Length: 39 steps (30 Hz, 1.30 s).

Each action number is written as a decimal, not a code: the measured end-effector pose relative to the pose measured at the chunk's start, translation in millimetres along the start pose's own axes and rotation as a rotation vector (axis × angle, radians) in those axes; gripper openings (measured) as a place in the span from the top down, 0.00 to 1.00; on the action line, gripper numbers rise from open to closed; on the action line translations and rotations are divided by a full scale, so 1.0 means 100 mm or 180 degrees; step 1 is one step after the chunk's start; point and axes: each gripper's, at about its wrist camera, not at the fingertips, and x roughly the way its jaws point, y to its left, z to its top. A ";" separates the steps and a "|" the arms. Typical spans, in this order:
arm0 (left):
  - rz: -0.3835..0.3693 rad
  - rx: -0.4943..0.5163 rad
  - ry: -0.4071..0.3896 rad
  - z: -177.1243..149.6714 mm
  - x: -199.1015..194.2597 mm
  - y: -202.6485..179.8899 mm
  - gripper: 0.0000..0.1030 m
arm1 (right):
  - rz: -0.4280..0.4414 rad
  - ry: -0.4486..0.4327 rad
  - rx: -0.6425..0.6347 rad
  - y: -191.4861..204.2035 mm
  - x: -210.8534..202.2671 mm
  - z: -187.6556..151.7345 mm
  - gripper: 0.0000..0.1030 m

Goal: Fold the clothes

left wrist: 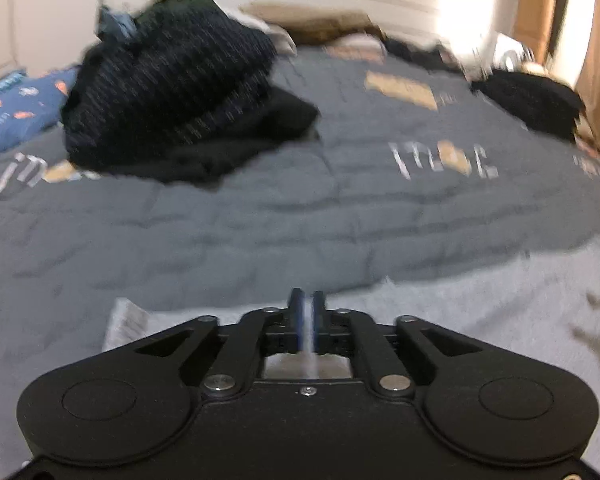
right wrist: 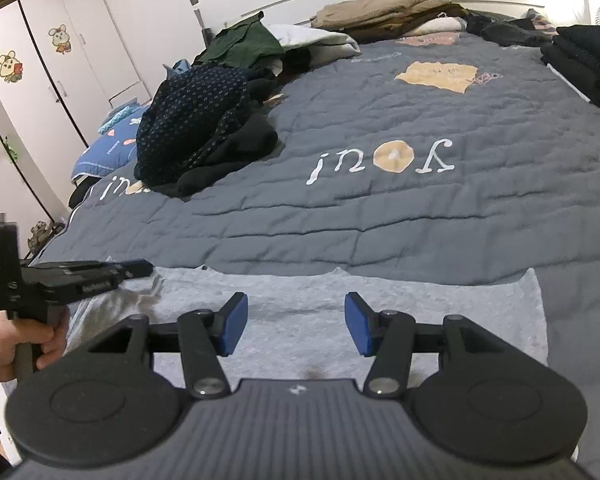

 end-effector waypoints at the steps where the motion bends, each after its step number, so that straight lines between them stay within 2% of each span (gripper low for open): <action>1: -0.0013 0.0037 0.0002 -0.03 0.02 -0.03 0.62 | 0.0013 0.0010 -0.0012 0.01 0.00 0.00 0.49; 2: -0.0026 0.0073 0.0004 -0.06 0.03 -0.05 0.57 | 0.0027 0.0019 -0.0024 0.03 0.01 -0.01 0.49; 12: 0.0084 0.0362 0.0057 -0.22 0.16 -0.18 0.56 | 0.0166 0.0073 -0.0120 0.17 0.01 -0.03 0.49; 13: 0.0087 0.0394 0.0055 -0.23 0.16 -0.19 0.58 | 0.0173 0.0084 -0.0119 0.18 0.01 -0.03 0.49; 17: -0.0011 0.0435 0.0078 -0.25 0.16 -0.23 0.86 | 0.0169 0.0104 -0.0122 0.19 0.02 -0.04 0.49; 20: -0.0026 0.0426 0.0065 -0.25 0.16 -0.25 0.96 | 0.0160 0.0119 -0.0107 0.19 0.03 -0.04 0.49; 24: -0.0044 0.0222 -0.0006 -0.21 0.13 -0.17 1.00 | 0.0155 0.0119 -0.0094 0.18 0.04 -0.04 0.49; 29: -0.0008 0.0062 -0.0221 -0.13 0.04 -0.09 1.00 | 0.0135 0.0138 -0.0069 0.15 0.06 -0.06 0.49; 35: 0.0020 0.0040 -0.0372 -0.08 -0.03 -0.08 1.00 | 0.0111 0.0144 -0.0049 0.13 0.08 -0.07 0.49; 39: 0.0066 0.0088 -0.0275 -0.09 0.04 -0.08 1.00 | 0.0096 0.0151 -0.0061 0.13 0.11 -0.08 0.49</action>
